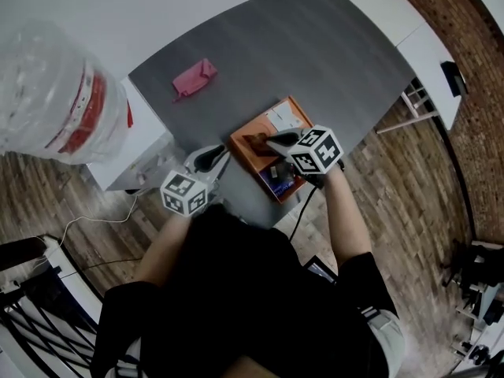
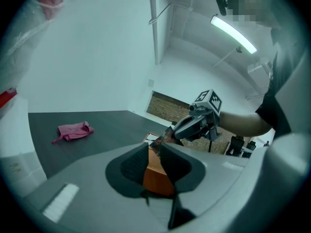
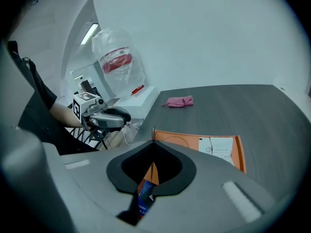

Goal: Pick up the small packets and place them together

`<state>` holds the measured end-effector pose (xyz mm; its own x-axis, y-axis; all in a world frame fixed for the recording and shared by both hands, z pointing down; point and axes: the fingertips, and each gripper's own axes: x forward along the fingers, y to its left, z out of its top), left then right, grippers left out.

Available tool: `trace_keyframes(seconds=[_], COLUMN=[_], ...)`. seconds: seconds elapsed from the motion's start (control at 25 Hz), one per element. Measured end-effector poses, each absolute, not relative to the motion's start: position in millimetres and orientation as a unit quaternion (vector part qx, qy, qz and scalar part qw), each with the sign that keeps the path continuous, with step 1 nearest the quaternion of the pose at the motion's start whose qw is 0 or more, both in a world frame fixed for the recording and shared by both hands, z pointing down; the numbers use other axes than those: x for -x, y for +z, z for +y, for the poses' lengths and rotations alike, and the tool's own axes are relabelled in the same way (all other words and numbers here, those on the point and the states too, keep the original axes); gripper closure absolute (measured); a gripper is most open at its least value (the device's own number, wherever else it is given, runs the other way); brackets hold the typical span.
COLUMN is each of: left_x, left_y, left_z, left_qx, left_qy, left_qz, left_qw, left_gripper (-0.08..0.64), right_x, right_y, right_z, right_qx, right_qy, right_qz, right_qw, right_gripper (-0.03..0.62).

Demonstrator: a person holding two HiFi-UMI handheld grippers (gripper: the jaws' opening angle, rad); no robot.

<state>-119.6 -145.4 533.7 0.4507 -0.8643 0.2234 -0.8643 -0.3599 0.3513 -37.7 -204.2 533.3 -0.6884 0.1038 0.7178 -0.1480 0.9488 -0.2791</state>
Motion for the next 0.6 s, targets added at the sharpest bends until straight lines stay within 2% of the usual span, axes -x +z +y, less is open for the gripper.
trace_keyframes(seconds=[0.32, 0.6], left_x=[126.8, 133.1], left_y=[538.5, 543.3], left_z=[-144.5, -146.0], left_qx=[-0.817, -0.813], left_qy=[-0.001, 0.001], left_qz=[-0.532, -0.535], left_qw=[0.222, 0.230], left_gripper=[0.486, 0.486], right_x=[45.9, 53.4], right_y=[564.2, 583.3], right_z=[-217.9, -227.5], right_qx=[-0.027, -0.060], right_qy=[0.160, 0.164], right_qz=[-0.882, -0.880], right_qw=[0.442, 0.442], right_gripper=[0.588, 0.584])
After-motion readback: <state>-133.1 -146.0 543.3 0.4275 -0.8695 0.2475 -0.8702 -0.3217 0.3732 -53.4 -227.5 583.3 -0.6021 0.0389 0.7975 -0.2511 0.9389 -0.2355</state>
